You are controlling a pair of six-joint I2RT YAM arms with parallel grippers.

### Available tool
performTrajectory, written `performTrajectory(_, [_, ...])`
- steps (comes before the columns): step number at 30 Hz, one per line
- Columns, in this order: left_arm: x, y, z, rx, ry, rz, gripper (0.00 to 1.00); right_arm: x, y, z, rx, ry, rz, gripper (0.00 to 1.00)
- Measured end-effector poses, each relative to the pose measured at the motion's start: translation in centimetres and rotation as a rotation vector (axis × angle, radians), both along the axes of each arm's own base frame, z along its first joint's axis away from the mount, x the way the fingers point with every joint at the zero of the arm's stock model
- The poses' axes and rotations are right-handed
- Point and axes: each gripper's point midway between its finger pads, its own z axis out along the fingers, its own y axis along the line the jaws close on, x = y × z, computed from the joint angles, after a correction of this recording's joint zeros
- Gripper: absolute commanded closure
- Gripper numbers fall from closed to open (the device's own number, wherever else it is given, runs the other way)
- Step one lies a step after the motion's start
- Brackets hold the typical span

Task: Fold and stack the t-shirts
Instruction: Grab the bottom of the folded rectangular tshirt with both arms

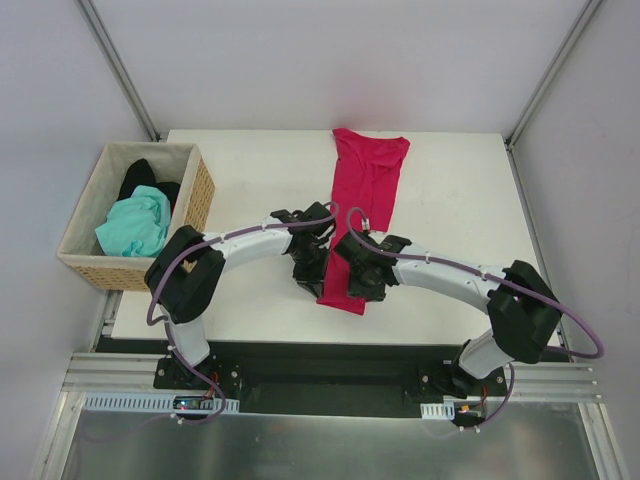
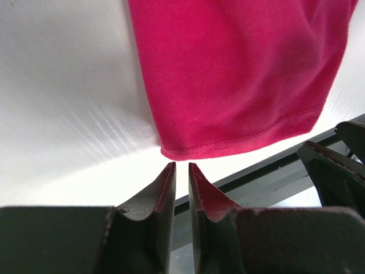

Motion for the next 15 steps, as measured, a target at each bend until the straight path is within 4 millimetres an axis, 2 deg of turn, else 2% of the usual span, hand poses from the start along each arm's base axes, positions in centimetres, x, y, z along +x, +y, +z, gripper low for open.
performTrajectory(15, [-0.22,0.22,0.37,-0.004,-0.005,0.005,0.85,0.25,0.04,-0.45,0.010,-0.005,-0.007,0.59])
